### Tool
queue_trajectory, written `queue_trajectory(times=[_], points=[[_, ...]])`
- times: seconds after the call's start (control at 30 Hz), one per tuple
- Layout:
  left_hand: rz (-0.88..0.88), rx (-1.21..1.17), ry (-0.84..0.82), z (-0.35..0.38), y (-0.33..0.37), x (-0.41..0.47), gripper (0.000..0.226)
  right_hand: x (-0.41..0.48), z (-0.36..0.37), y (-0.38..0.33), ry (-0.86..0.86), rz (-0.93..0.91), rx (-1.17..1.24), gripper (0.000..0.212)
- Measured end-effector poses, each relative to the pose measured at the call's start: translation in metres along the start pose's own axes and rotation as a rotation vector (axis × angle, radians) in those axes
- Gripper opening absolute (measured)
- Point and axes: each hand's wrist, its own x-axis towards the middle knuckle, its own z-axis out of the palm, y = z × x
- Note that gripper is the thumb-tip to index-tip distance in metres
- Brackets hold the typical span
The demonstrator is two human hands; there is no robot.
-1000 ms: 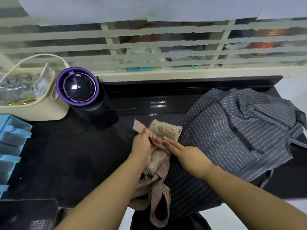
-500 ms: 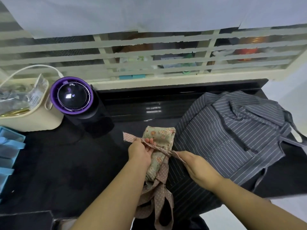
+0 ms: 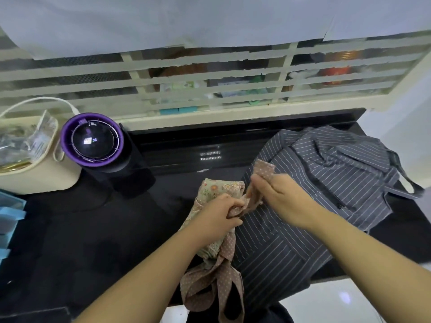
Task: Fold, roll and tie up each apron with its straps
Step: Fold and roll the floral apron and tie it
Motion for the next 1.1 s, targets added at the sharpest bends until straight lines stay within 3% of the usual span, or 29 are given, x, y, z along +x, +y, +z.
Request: queue_trajectory(times=[0.07, 0.13, 0.23, 0.37, 0.57, 0.67, 0.77, 0.9, 1.1], points=[[0.028, 0.017, 0.021, 0.000, 0.003, 0.001, 0.007, 0.016, 0.003, -0.015, -0.115, 0.010, 0.019, 0.049], [-0.025, -0.061, 0.018, -0.001, 0.004, 0.001, 0.022, 0.032, 0.008, -0.019, -0.113, 0.035, 0.166, 0.047], [-0.173, -0.170, -0.002, -0.005, 0.006, 0.002, 0.030, 0.034, 0.010, 0.006, 0.006, 0.185, 0.319, 0.028], [-0.209, -0.223, 0.013, -0.007, 0.006, 0.004, 0.030, 0.008, 0.032, 0.042, -0.193, 0.288, 0.193, 0.028], [-0.225, -0.127, 0.081, -0.007, -0.001, 0.010, 0.030, 0.001, 0.053, 0.054, -0.027, 0.218, 0.233, 0.014], [-0.235, -0.124, 0.131, -0.007, -0.006, 0.009, 0.033, -0.005, 0.044, 0.061, 0.035, 0.203, 0.118, 0.009], [-0.252, -0.125, 0.123, -0.007, -0.008, 0.010, 0.035, -0.015, 0.036, 0.073, 0.071, 0.200, 0.062, 0.011], [-0.227, -0.095, 0.123, -0.009, -0.006, 0.013, 0.031, -0.019, 0.043, 0.072, -0.011, 0.166, -0.028, 0.025], [-0.219, -0.036, 0.123, -0.007, -0.002, 0.014, 0.032, 0.000, 0.057, 0.055, 0.096, 0.171, 0.163, 0.024]])
